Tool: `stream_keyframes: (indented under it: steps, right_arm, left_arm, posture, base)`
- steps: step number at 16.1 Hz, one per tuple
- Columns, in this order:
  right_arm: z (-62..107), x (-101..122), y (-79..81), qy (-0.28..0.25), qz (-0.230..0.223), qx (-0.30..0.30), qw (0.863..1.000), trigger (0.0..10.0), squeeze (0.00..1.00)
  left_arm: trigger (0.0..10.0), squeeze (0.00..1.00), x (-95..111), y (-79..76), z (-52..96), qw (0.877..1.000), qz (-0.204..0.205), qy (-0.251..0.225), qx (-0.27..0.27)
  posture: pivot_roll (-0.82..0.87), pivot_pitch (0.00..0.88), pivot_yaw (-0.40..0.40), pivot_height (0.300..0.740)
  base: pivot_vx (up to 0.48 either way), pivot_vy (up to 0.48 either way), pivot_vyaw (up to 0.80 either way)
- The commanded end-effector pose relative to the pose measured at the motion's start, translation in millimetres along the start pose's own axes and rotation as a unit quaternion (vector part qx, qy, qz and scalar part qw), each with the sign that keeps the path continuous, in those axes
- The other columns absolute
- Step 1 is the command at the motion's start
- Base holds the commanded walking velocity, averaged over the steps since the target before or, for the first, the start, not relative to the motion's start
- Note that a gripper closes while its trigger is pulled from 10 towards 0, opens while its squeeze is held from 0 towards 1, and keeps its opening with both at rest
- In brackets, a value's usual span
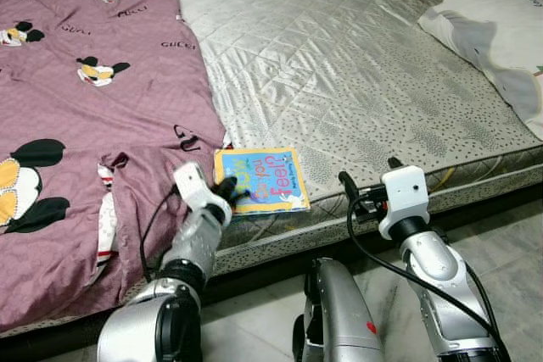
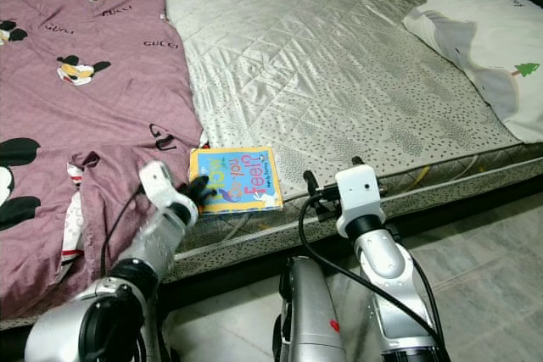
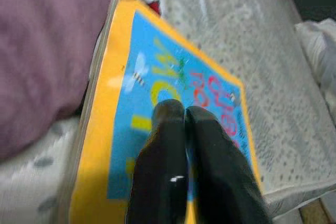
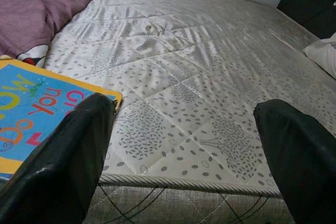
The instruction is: Clean up the room
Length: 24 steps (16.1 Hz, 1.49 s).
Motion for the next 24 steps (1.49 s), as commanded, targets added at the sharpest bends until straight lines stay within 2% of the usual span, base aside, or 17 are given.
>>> stream_keyframes:
  steps: [1,3,8,11,16,18,20,21,22,23,24]
  right_arm:
    - [1.7,-3,-1.4,0.004,0.001,-0.003,1.000,10.0,0.00]
    - [1.3,-5,1.0,0.005,-0.001,-0.002,1.000,10.0,0.00]
    - [2.2,-7,0.9,0.006,-0.005,0.000,1.000,10.0,0.00]
    - [3.5,-7,1.5,0.006,-0.005,-0.001,1.000,10.0,0.00]
    - [7.6,-7,-3.1,0.010,0.001,-0.006,1.000,10.0,0.00]
    - [8.0,-7,-5.1,0.010,0.003,-0.008,1.000,10.0,0.00]
    - [7.9,-7,-5.2,0.009,-0.001,-0.008,1.000,10.0,0.00]
    - [6.0,-2,-3.9,-0.001,-0.022,-0.007,1.000,10.0,0.00]
    - [4.8,-1,-4.4,-0.003,-0.029,-0.012,1.000,10.0,0.00]
    - [2.0,0,-3.3,0.000,-0.057,-0.015,0.998,10.0,0.00]
    - [0.1,1,-1.5,-0.003,-0.066,-0.012,0.998,10.0,0.00]
  left_arm:
    - [10.0,1.00,-7,3.5,1.4,1.000,-0.004,0.014,0.009]
    - [10.0,1.00,-8,34.7,9.9,0.996,0.000,0.009,0.083]
    - [10.0,1.00,6,57.9,16.5,0.993,-0.007,0.004,0.116]
    - [10.0,1.00,11,65.9,19.1,0.993,-0.007,0.007,0.121]
    - [10.0,1.00,0,63.5,18.4,0.993,-0.008,0.046,0.110]
    - [10.0,1.00,-3,59.0,16.6,0.993,-0.023,0.054,0.105]
    - [10.0,1.00,-3,48.0,12.5,0.994,-0.033,0.054,0.084]
    - [10.0,1.00,5,36.9,7.8,0.993,-0.086,0.038,0.067]
    - [10.0,1.00,7,33.0,6.2,0.993,-0.093,0.033,0.063]
    - [10.0,0.62,10,39.4,7.8,0.991,-0.097,0.028,0.085]
    - [10.0,0.24,13,52.3,12.2,0.987,-0.109,0.026,0.117]
  posture:
    - [-0.12,0.122,-0.040,0.523]
    - [-0.12,0.116,-0.031,0.523]
    - [-0.11,0.114,-0.034,0.523]
    - [-0.12,0.118,-0.031,0.523]
    - [-0.14,0.128,-0.034,0.523]
    - [-0.15,0.128,-0.034,0.523]
    - [-0.15,0.126,-0.034,0.523]
    - [-0.14,0.119,-0.029,0.523]
    - [-0.14,0.115,-0.026,0.523]
    - [-0.12,0.107,-0.017,0.523]
    - [-0.12,0.103,-0.012,0.523]
  base:
    - [0.000,0.000,0.00]
    - [0.000,0.000,0.00]
    - [0.000,0.000,0.00]
    - [0.000,0.000,0.00]
    - [0.000,0.000,0.00]
    - [0.000,0.000,0.00]
    - [0.000,0.000,0.00]
    - [0.000,0.000,0.00]
    - [0.000,0.000,0.00]
    - [0.000,0.000,0.00]
    - [0.000,0.000,0.00]
Point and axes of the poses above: a point about 5 cm out from each wrist's last joint towards the gripper, its own z axis pointing back from the gripper into the wrist, its own x axis along the axis of the wrist's last joint, y = z × x, the point moved 5 cm from there along -z, pointing out of the wrist towards the gripper, and after that the axes turned 9 degrees about z, right-handed, at the moved point
